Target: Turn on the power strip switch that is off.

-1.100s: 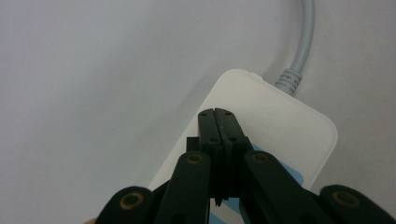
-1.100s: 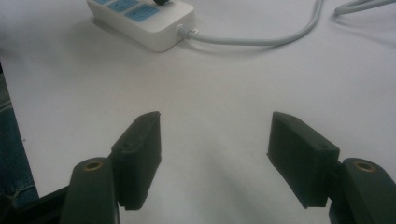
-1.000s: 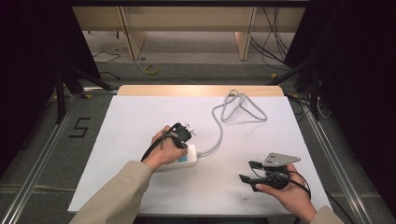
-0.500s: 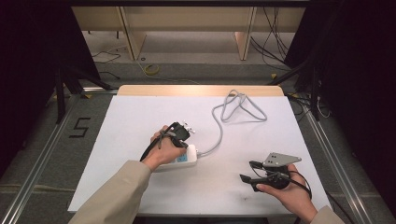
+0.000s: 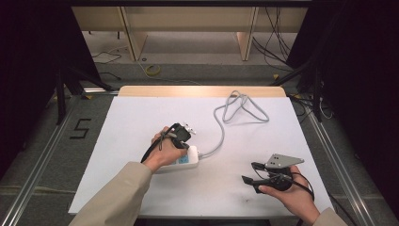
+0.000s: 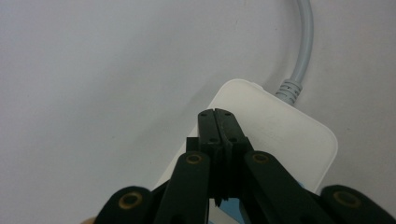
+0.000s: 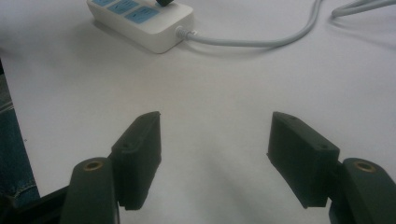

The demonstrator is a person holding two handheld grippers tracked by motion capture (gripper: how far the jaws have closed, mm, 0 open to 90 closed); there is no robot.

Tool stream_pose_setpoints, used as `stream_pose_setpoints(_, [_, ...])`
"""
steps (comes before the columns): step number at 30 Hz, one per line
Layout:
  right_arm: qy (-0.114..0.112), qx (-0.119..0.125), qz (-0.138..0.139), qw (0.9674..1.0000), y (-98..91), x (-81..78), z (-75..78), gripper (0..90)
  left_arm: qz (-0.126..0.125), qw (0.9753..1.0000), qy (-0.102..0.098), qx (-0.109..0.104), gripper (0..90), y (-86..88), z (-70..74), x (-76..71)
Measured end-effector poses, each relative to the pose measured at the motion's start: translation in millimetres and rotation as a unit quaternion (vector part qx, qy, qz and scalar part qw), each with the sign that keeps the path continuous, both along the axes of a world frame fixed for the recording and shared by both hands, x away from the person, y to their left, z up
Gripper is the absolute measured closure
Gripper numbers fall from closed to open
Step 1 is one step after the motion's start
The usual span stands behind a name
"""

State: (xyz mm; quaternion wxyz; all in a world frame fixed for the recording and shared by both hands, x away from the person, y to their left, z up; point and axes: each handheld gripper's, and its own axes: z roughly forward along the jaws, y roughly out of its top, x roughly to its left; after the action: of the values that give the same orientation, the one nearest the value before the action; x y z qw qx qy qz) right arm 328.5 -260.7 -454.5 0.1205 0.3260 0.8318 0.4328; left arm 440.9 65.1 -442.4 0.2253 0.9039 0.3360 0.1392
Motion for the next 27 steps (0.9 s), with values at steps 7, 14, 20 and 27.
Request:
stream_pose_setpoints(7, [-0.001,0.001,0.0,1.0,-0.2,0.2,-0.1,35.2,0.006,0.9999,-0.005,-0.007,89.8,1.5,1.7,-0.5])
stream_pose_setpoints(14, [-0.002,0.001,0.0,1.0,-0.4,0.1,0.0,35.2,0.004,0.9998,-0.01,-0.014,89.8,3.6,5.3,-2.5])
stream_pose_setpoints(20, [-0.002,0.001,-0.001,1.0,-0.6,-0.1,0.2,35.2,0.005,0.9992,-0.033,-0.024,89.8,8.3,10.2,-3.7])
stream_pose_setpoints(27, [-0.001,0.001,-0.001,1.0,-1.0,-0.2,0.3,35.2,0.012,0.9974,-0.048,-0.054,80.5,15.4,14.7,-5.2])
